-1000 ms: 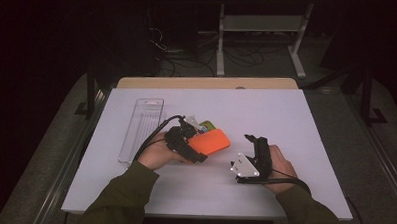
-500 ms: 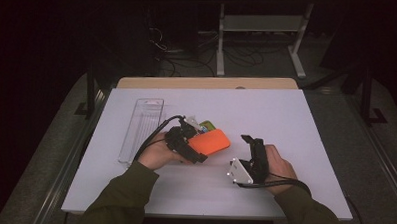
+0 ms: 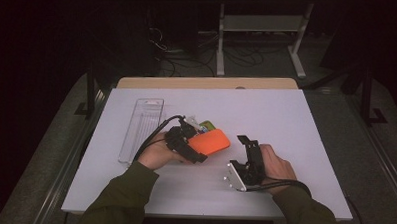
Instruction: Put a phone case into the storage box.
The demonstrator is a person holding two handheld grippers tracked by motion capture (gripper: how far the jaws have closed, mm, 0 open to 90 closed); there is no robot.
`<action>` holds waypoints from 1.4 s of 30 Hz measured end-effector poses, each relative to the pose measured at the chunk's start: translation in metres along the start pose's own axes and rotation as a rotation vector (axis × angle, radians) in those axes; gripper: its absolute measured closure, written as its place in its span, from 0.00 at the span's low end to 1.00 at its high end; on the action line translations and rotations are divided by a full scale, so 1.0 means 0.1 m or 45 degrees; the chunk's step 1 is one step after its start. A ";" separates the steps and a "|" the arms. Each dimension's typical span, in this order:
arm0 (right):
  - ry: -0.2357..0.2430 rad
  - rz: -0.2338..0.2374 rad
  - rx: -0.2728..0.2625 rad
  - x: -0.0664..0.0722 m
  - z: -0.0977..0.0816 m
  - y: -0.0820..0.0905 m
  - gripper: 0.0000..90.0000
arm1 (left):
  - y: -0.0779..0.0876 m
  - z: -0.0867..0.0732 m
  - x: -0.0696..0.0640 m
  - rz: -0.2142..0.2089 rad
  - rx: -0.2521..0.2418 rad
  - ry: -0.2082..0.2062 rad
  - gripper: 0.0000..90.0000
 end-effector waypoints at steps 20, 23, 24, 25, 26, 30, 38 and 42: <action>0.123 -0.077 -0.053 -0.07 0.24 -0.09 0.03 | 0.03 0.02 0.00 0.000 -0.003 0.002 0.17; 0.143 -0.086 -0.066 -0.08 0.30 -0.13 0.03 | 0.03 0.03 0.00 0.001 -0.018 0.014 0.18; 0.153 -0.086 -0.068 -0.08 0.31 -0.14 0.03 | 0.04 0.03 0.00 0.002 -0.020 0.015 0.17; 0.159 -0.085 -0.068 -0.08 0.33 -0.16 0.03 | 0.04 0.03 0.00 0.001 -0.018 0.015 0.17; 0.172 -0.088 -0.071 -0.08 0.35 -0.17 0.03 | 0.04 0.03 0.00 0.000 -0.021 0.014 0.17; 0.181 -0.082 -0.088 -0.08 0.42 -0.23 0.03 | 0.05 0.02 0.02 0.003 -0.012 0.000 0.17; 0.245 -0.093 -0.100 -0.08 0.53 -0.32 0.04 | 0.04 0.03 0.00 0.000 -0.021 0.014 0.17; 0.265 -0.113 -0.076 -0.06 0.52 -0.31 0.07 | 0.04 0.02 0.01 0.002 -0.014 -0.010 0.17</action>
Point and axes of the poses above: each handheld gripper's, and its own axes: y roughly backward along the jaws, z roughly out of its top, x roughly to its left, the point moved 10 cm from there along -y, roughly forward along the jaws, and after that the axes turned 13 degrees about z, right-handed, at the moved point
